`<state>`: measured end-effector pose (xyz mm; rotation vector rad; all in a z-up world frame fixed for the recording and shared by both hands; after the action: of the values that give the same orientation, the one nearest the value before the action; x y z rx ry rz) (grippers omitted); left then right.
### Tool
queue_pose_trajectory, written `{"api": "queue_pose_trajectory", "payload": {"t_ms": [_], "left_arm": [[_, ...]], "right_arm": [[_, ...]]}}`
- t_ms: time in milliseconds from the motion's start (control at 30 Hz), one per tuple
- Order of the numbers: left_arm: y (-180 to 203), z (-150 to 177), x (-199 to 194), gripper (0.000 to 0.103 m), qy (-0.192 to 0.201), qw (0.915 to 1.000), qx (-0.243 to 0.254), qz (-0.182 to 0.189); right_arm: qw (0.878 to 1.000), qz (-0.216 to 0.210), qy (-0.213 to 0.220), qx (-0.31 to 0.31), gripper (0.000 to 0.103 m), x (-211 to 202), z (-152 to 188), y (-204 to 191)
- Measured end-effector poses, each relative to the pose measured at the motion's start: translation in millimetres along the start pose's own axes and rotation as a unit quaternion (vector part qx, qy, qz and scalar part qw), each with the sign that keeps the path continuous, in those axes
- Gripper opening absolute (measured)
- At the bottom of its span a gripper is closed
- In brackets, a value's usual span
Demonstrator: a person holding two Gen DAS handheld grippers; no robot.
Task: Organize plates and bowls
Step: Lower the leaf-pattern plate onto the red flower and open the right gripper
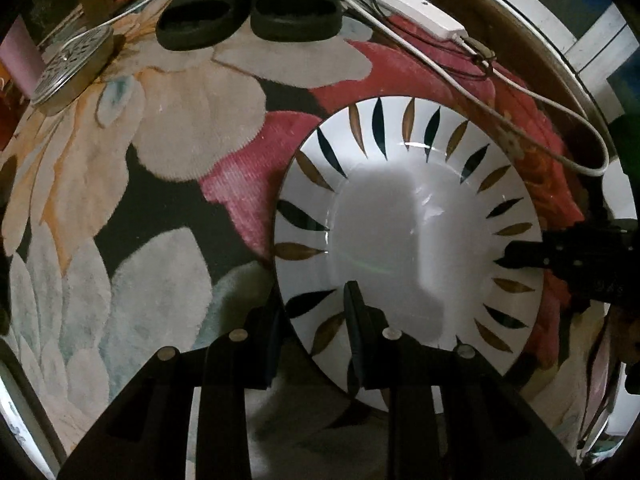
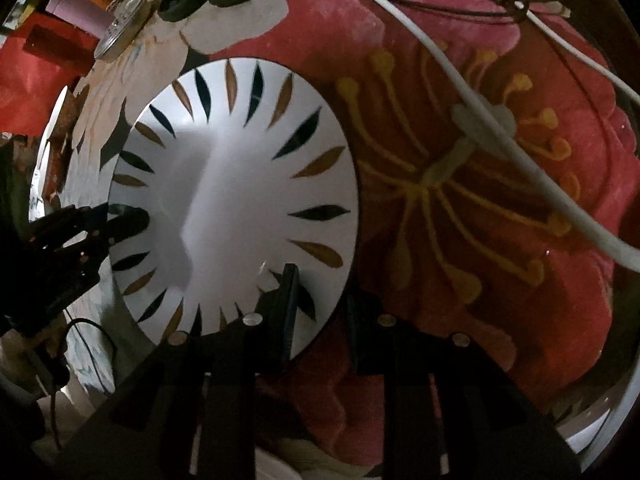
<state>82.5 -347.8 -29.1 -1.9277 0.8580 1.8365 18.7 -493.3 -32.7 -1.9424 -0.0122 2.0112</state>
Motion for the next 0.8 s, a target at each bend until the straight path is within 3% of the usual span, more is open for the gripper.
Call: {"api": "queue_pose_trajectory", "payload": {"t_ms": [100, 133, 167, 200, 233, 267, 300, 367, 567, 800], "left_arm": [[-2, -1, -2, 0.031, -0.006, 1.0, -0.005, 0.004], [-4, 0, -4, 0.046, -0.005, 1.0, -0.007, 0.003], [-7, 0, -7, 0.071, -0.001, 0.9999, -0.012, 0.0], [-10, 1, -12, 0.082, 0.007, 0.9998, -0.017, 0.002], [-14, 2, -15, 0.097, 0.012, 0.9997, -0.021, 0.0], [-19, 3, -18, 0.101, 0.015, 0.9995, -0.028, -0.007], [-25, 5, -21, 0.101, 0.018, 0.9991, -0.034, -0.017], [-35, 7, -28, 0.102, 0.025, 0.9983, -0.047, -0.025], [-66, 20, -47, 0.102, 0.042, 0.9958, -0.075, -0.032], [-113, 50, -64, 0.102, 0.045, 0.9912, -0.12, -0.034]], "right_arm": [[1.0, -0.004, -0.006, 0.011, 0.024, 1, -1, 1], [1.0, -0.005, -0.008, 0.016, 0.024, 1, -2, 1], [1.0, -0.003, -0.007, 0.019, 0.025, 0, -2, 2], [1.0, 0.003, 0.002, 0.024, 0.031, -4, -3, 1], [1.0, 0.006, 0.009, 0.026, 0.038, -7, -5, 0], [0.999, 0.013, 0.02, 0.031, 0.058, -13, -7, 0], [0.999, 0.018, 0.031, 0.035, 0.081, -19, -8, -1], [0.997, 0.024, 0.056, 0.038, 0.102, -31, -14, -7], [0.994, 0.02, 0.102, 0.018, 0.103, -54, -28, -48], [0.995, 0.0, 0.097, -0.03, 0.103, -47, -35, -111]]}}
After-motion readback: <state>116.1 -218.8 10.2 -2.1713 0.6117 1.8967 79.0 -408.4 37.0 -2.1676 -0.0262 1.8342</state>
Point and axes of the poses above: each gripper's, at about its wrist camera, not at the fingertips, and x roughly the way its jaws point, y to its right, z to its underside, the point moved 6 cm from there along x, roughly the way its jaws point, and after that the axes turned 9 degrees about -y, right-handed, at the moved point
